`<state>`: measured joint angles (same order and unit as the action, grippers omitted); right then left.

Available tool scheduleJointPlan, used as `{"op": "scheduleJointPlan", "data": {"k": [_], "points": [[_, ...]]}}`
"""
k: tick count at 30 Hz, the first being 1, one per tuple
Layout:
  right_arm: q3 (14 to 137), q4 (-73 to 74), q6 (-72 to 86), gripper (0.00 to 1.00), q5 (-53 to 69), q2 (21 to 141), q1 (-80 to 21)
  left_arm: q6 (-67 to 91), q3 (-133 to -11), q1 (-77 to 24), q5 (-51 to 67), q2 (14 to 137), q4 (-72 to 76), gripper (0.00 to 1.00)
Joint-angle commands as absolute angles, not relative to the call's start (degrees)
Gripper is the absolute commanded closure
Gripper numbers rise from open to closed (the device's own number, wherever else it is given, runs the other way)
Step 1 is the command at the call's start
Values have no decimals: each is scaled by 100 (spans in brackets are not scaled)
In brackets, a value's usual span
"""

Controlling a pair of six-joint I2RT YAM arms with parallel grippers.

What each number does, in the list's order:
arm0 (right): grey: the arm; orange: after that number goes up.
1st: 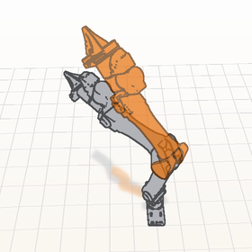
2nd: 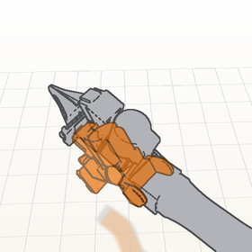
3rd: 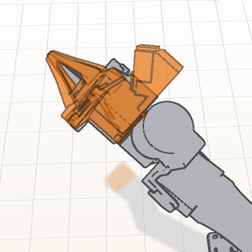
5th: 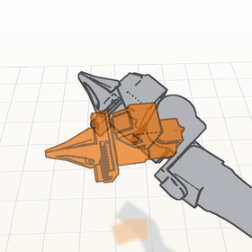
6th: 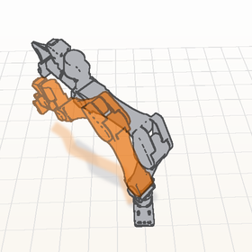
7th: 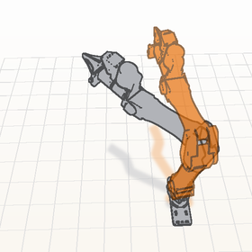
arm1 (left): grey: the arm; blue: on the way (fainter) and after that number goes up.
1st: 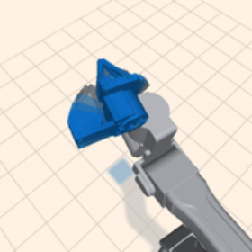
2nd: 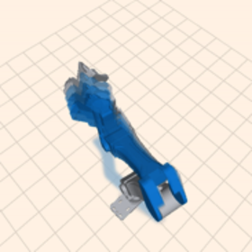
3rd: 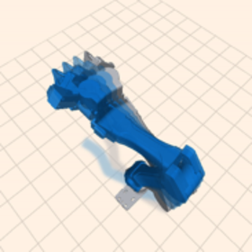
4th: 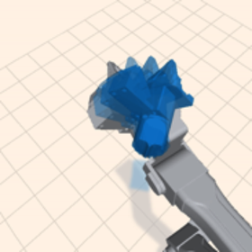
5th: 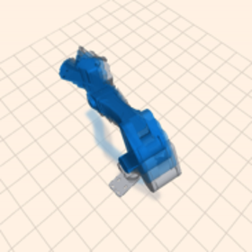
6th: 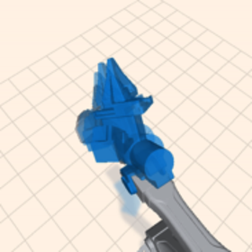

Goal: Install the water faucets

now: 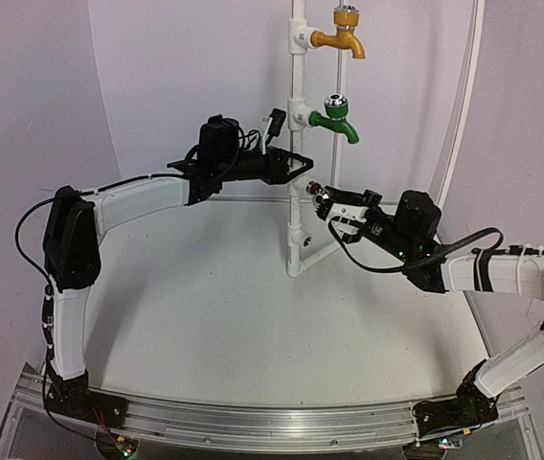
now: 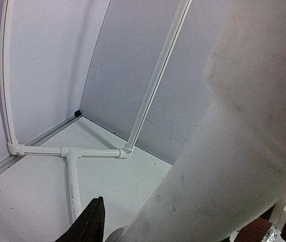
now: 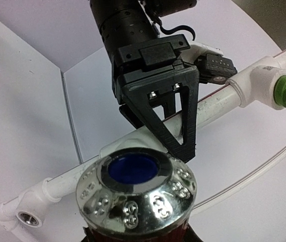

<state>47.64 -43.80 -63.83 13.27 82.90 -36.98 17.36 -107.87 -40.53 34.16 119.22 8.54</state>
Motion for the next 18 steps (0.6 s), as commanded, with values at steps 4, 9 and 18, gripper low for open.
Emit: {"op": "scheduleJointPlan", "data": {"k": [4,9,18], "points": [[4901,-5520,-4948,100,815,8532,-3658,2514,-10657,-4208,3348,11801,519,100],[4760,-5893,-4398,100,713,8662,-3660,2513,-10618,-4236,3338,11791,521,100],[4567,-6310,-3498,100,405,8870,-3664,2527,-10583,-4254,3320,11786,519,100]]}}
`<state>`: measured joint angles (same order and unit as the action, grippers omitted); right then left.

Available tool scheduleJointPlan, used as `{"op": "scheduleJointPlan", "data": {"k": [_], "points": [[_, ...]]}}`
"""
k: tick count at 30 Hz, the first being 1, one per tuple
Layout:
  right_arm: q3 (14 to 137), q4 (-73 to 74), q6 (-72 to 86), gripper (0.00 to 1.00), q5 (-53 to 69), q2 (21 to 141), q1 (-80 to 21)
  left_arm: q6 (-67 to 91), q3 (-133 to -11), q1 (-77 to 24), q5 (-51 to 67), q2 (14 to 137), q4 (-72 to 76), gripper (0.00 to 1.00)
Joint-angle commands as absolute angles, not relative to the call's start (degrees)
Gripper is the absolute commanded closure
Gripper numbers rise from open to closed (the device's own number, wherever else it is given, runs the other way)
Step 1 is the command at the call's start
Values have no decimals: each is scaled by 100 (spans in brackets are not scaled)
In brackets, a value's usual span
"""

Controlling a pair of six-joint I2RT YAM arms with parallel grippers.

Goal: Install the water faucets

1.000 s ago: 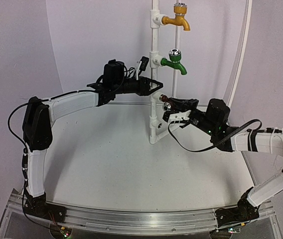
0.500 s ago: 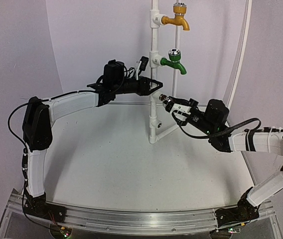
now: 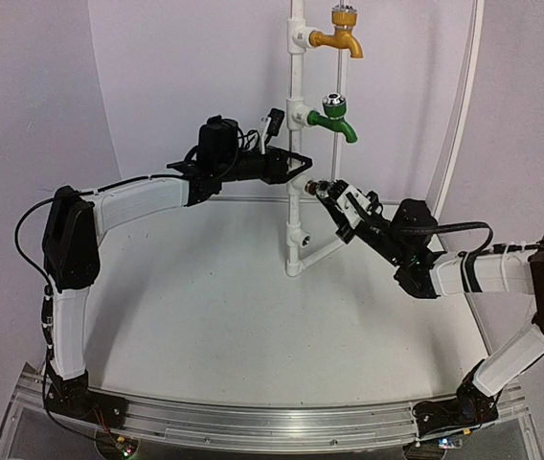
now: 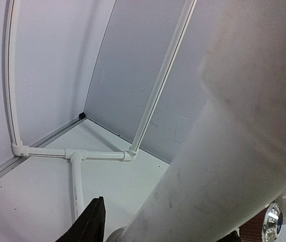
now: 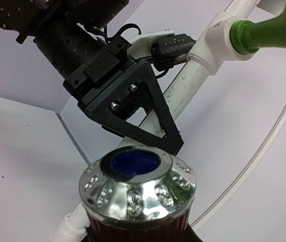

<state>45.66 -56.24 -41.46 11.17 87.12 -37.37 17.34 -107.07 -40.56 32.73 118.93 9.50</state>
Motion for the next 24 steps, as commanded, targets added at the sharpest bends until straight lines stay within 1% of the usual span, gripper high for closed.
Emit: {"op": "scheduleJointPlan", "data": {"k": [1,7,15,19,24], "points": [[4562,-6324,-3413,100,355,8901,-3661,2531,-10583,-4259,3320,11791,519,100],[4591,-6378,-2506,100,64,9037,-3665,2540,-10622,-4280,3290,11831,519,100],[4571,-6615,-421,100,-607,9268,-3733,2575,-10661,-4315,3268,11898,519,100],[4576,-6909,188,100,-1033,9447,-3945,2635,-10652,-4325,3238,11916,523,100],[4713,-6729,878,100,-1384,9622,-4165,2681,-10617,-4417,3076,11915,527,100]]}}
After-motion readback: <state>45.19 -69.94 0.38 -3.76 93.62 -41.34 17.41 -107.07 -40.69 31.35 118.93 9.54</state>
